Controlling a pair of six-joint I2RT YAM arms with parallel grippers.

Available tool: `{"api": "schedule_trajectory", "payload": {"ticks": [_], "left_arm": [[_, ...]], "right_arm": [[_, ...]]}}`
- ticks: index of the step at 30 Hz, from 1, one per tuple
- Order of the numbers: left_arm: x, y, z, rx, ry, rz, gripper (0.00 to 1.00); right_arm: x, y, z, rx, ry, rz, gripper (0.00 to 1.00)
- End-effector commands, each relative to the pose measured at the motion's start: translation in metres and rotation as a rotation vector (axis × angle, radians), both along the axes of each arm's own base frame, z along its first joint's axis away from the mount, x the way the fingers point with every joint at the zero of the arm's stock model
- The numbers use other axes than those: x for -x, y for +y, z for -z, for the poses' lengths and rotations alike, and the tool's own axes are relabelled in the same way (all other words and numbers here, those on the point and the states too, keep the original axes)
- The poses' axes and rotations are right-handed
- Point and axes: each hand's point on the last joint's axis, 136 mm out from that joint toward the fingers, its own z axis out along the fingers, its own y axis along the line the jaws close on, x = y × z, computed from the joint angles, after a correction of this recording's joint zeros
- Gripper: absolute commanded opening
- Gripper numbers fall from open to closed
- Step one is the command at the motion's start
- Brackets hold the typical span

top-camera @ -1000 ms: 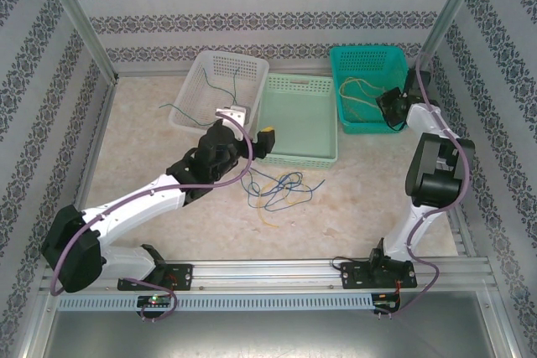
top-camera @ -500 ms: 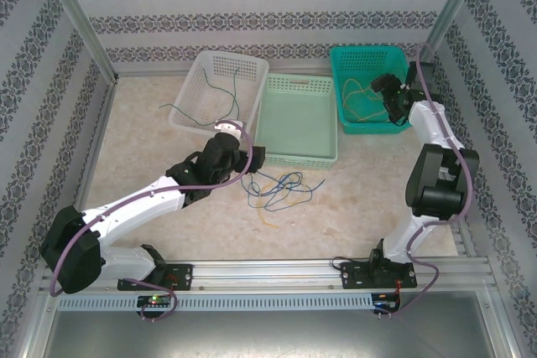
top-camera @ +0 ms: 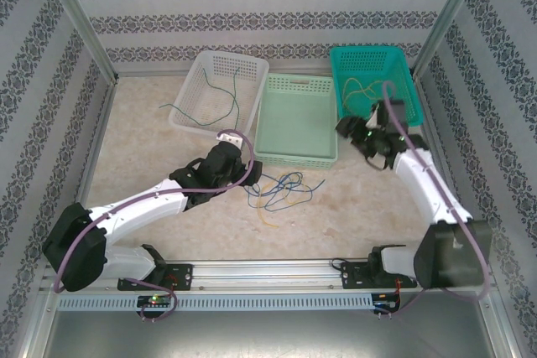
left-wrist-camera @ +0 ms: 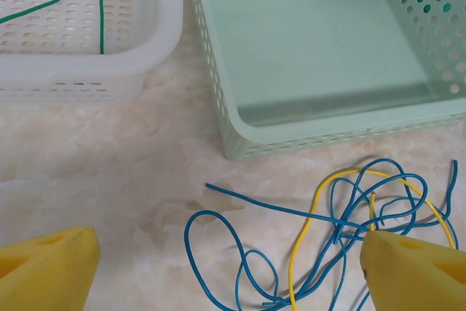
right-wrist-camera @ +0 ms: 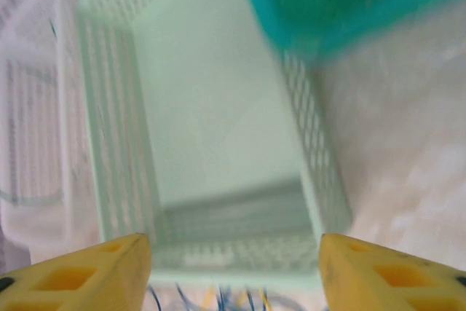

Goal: Untangle the cables

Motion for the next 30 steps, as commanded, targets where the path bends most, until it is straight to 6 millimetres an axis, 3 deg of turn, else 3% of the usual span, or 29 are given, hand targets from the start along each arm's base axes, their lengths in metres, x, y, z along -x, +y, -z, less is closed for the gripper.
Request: {"api": "schedule_trajectory", "payload": {"ticks": [1,4,9,13,20,30], "left_arm": [[-0.004,0.005,0.000,0.016,0.005,-0.029,0.93],[-0.005,0.004,-0.005,0.036,-0.013,-0.031,0.94],[-0.008,0.000,-0.011,0.061,-0.032,-0.021,0.95],[-0.008,-0.002,-0.013,0.071,-0.033,-0.011,0.95],[-0.007,-0.002,-0.016,0.090,-0.043,-0.013,0.96],[-0.007,0.001,-0.017,0.083,-0.053,-0.016,0.97]], "right_arm": [[0.052,0.022,0.030,0.014,0.083,-0.071,0.57],[0.089,0.037,0.055,0.032,0.136,-0.100,0.51],[0.119,0.066,0.083,0.055,0.171,-0.170,0.50],[0.122,0.090,0.097,0.075,0.191,-0.217,0.50],[0.116,0.112,0.123,0.117,0.242,-0.246,0.47],[0.103,0.114,0.136,0.172,0.244,-0.219,0.39]]}}
